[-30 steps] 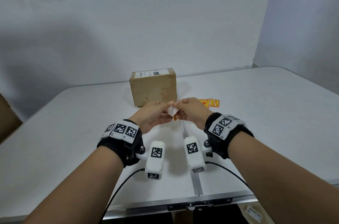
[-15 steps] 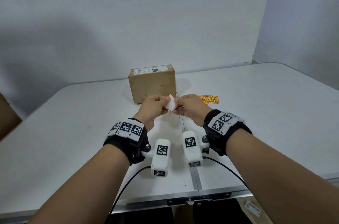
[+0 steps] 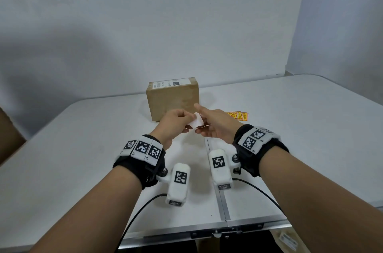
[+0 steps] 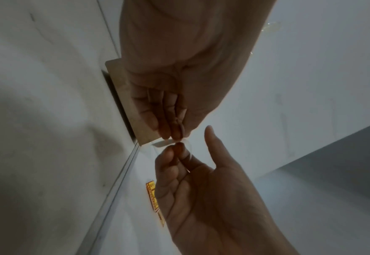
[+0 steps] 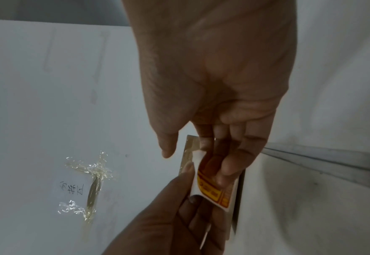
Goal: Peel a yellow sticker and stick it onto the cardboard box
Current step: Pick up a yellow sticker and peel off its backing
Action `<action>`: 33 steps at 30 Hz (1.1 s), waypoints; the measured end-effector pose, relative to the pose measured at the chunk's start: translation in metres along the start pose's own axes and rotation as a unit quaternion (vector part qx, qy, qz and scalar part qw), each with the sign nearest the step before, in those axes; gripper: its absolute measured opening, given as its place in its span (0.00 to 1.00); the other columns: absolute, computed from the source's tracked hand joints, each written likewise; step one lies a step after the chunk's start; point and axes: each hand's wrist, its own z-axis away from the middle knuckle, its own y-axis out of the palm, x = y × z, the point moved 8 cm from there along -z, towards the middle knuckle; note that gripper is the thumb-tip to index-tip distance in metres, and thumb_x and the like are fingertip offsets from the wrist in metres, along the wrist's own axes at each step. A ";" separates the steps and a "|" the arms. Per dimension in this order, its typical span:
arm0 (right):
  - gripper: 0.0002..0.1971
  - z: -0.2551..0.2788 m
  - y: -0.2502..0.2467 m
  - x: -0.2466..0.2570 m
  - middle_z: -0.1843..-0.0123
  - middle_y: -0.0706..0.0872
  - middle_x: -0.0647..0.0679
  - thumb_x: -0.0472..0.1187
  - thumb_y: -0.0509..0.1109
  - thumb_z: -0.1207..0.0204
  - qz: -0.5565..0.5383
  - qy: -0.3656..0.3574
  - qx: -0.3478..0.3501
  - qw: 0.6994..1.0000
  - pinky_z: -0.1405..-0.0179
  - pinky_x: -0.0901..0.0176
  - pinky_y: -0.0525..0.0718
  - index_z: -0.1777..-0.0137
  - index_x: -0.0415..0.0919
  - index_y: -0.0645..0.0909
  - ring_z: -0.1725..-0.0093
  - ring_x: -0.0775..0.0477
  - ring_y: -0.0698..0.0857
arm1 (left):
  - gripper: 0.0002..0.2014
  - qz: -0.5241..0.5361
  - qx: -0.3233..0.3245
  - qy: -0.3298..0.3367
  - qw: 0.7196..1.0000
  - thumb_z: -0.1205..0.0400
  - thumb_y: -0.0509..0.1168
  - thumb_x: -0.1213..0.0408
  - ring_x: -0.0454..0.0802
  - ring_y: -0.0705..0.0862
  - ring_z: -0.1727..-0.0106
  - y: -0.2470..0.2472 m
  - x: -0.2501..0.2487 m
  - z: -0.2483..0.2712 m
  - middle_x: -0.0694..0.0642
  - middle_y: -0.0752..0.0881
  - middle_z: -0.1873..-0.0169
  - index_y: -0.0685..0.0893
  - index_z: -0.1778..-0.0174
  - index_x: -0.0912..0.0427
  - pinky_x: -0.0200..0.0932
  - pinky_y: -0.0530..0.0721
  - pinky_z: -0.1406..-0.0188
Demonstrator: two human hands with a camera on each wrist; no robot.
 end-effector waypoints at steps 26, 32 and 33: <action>0.09 -0.006 -0.024 -0.010 0.66 0.82 0.44 0.40 0.65 0.18 -0.099 -0.034 -0.119 0.987 0.74 0.68 0.81 0.53 0.33 0.80 0.71 0.51 0.81 | 0.04 0.208 -0.117 -0.075 0.968 0.19 0.66 0.69 0.46 0.81 0.65 -0.023 0.025 -0.005 0.55 0.84 0.65 0.83 0.58 0.64 0.36 0.84 0.59; 0.08 -0.006 -0.026 -0.009 0.67 0.82 0.43 0.38 0.65 0.18 -0.119 -0.028 -0.135 0.983 0.76 0.68 0.82 0.54 0.33 0.80 0.71 0.50 0.81 | 0.05 0.212 -0.138 -0.069 0.965 0.18 0.66 0.69 0.45 0.80 0.66 -0.030 0.027 -0.011 0.56 0.84 0.64 0.82 0.61 0.64 0.34 0.85 0.61; 0.08 -0.006 -0.029 -0.009 0.67 0.82 0.43 0.37 0.64 0.18 -0.127 -0.023 -0.145 0.981 0.76 0.68 0.82 0.55 0.32 0.79 0.71 0.50 0.81 | 0.06 0.215 -0.147 -0.068 0.963 0.18 0.66 0.69 0.45 0.80 0.66 -0.032 0.027 -0.012 0.56 0.83 0.63 0.81 0.62 0.64 0.33 0.85 0.64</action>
